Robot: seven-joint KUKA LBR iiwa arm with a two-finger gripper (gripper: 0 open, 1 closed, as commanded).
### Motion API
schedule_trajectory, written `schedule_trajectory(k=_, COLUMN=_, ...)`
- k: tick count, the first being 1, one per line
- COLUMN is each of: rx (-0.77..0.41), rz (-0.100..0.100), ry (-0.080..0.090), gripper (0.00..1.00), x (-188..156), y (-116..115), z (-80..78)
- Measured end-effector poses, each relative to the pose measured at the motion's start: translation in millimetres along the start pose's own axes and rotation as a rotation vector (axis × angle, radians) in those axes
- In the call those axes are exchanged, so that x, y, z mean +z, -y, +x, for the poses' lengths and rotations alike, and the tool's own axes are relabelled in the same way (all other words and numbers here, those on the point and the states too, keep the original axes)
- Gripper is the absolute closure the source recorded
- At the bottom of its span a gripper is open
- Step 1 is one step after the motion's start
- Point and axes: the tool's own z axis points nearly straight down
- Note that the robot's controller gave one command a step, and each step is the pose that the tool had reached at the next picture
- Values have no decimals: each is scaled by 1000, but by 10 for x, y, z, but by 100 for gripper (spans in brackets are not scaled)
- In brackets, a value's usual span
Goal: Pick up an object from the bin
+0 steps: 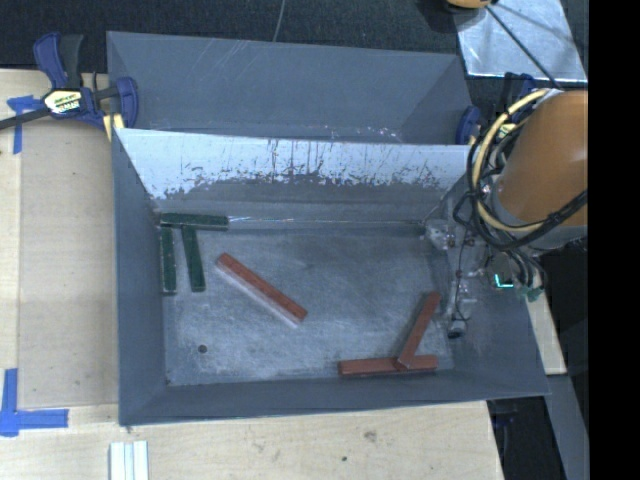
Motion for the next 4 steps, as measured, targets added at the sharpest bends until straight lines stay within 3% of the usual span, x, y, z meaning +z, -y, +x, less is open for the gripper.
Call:
schedule_trajectory(k=1, rx=-3, rz=1, ry=8, gripper=0, x=-40, y=-4, z=-18)
schedule_trajectory(k=3, rx=-268, rz=1, ry=4, gripper=0, x=704, y=261, z=-42)
schedule_trajectory(k=4, rx=-618, rz=2, ry=6, gripper=0, x=890, y=282, z=29)
